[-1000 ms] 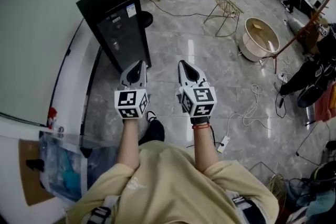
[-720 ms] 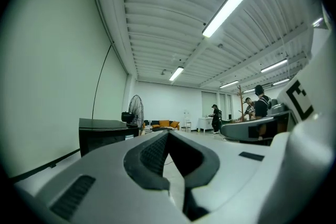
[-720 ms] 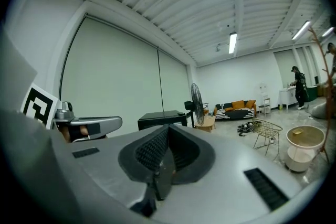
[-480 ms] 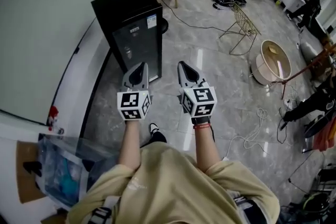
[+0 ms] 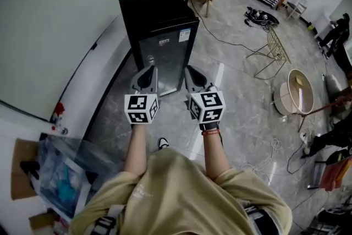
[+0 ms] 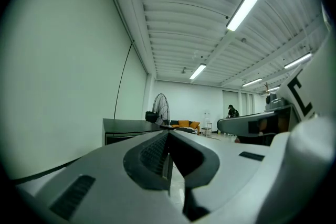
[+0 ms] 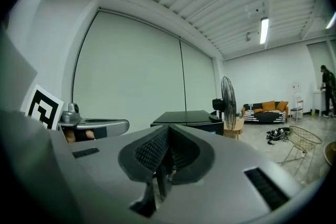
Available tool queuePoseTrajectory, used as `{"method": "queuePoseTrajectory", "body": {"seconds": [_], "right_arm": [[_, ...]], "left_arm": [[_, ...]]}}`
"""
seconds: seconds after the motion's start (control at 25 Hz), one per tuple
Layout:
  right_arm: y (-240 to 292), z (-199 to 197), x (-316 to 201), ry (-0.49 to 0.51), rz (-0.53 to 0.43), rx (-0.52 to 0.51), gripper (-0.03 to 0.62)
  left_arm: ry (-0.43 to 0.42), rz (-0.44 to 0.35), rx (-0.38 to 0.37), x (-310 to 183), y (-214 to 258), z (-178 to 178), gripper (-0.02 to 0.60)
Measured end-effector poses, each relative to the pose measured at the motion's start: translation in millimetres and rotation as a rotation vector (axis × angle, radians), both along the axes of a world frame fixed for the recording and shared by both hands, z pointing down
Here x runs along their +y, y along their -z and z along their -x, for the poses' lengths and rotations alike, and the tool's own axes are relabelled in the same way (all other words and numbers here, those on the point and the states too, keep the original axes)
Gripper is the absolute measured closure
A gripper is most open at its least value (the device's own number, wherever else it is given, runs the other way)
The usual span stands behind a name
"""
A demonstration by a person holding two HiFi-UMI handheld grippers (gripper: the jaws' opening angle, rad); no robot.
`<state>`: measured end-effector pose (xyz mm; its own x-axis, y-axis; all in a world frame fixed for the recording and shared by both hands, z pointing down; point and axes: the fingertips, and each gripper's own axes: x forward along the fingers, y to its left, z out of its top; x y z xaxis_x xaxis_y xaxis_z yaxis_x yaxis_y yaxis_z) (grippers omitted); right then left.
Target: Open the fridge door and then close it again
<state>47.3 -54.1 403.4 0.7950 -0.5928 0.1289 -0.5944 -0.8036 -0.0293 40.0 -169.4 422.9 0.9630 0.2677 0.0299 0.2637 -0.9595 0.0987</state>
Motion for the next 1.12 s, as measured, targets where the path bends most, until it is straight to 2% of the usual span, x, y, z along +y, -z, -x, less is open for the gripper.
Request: {"method": "queuePoseTrajectory", "body": {"seconds": [0.24, 0.6, 0.84, 1.0, 1.12], "right_arm": [[-6.0, -36.7, -45.5, 0.071, 0.025, -0.009, 0.566], [-21.0, -85.7, -102.2, 0.204, 0.077, -0.028, 0.542], [-34.6, -121.0, -129.0, 0.327, 0.142, 0.000, 0.522], [-35.1, -147.3, -144.8, 0.415, 0.207, 0.033, 0.509], [-35.8, -166.0, -160.1, 0.481, 0.269, 0.060, 0.504]], "left_arm": [[0.052, 0.019, -0.026, -43.6, -12.4, -31.8, 0.566], [0.117, 0.070, -0.115, -91.4, -52.3, -64.5, 0.557], [0.169, 0.102, -0.154, -115.5, -81.7, -89.1, 0.521], [0.174, 0.188, -0.208, -127.5, -100.8, -106.8, 0.475], [0.186, 0.219, -0.241, -142.0, -116.1, -118.8, 0.450]]}}
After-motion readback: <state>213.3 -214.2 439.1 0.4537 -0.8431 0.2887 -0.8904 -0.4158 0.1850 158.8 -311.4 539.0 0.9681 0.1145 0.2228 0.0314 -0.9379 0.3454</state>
